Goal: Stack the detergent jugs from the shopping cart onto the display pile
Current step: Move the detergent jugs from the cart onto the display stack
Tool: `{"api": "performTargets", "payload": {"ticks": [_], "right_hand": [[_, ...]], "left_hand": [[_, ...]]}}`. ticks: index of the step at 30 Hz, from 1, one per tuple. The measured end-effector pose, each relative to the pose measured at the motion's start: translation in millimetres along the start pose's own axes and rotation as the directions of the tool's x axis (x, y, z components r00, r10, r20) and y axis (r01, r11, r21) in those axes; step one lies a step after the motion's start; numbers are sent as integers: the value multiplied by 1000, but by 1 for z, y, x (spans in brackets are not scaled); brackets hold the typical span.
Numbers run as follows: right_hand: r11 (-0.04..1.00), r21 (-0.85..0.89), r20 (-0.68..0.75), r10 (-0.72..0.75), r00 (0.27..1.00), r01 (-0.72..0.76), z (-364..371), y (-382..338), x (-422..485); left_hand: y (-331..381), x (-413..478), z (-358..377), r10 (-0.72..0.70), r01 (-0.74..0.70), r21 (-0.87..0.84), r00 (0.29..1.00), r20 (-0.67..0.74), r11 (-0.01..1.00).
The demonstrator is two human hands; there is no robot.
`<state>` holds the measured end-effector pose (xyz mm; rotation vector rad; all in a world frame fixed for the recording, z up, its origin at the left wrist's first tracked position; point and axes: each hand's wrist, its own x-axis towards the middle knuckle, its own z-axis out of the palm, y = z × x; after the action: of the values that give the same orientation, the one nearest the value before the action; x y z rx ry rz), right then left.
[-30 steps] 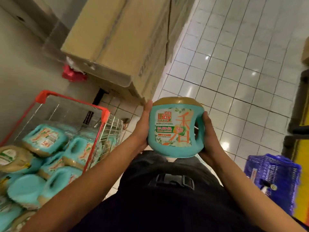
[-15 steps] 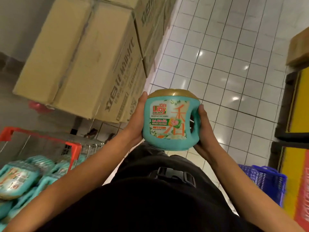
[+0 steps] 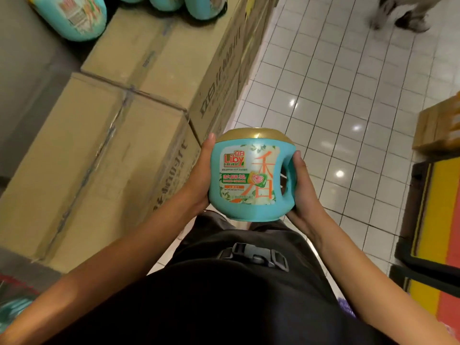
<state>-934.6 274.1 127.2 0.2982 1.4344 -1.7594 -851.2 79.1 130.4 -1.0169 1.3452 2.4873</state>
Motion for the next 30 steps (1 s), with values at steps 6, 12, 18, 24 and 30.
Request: {"api": "performTargets", "payload": {"ticks": [6,12,18,24,30], "right_hand": [[995,-77,173,77,982,-64,25,-72,101],[951,-290,358,210,910,-105,79,-145,205],[787,-614,486,439,755,-62,151,-203,286],[757,-651,539,517,665,-61,226,-208,325],[898,-439,630,337,700,-37,268,-182,343]], "left_hand": [[54,71,-5,74,-85,-72,988,-134,994],[104,120,-20,110,-205,-255,933,-343,945],[145,147,-45,166,-407,-261,760,-628,875],[174,145,-89,339,-523,-12,571,-748,852],[189,155,-131,445,-548,68,593,-671,834]]}}
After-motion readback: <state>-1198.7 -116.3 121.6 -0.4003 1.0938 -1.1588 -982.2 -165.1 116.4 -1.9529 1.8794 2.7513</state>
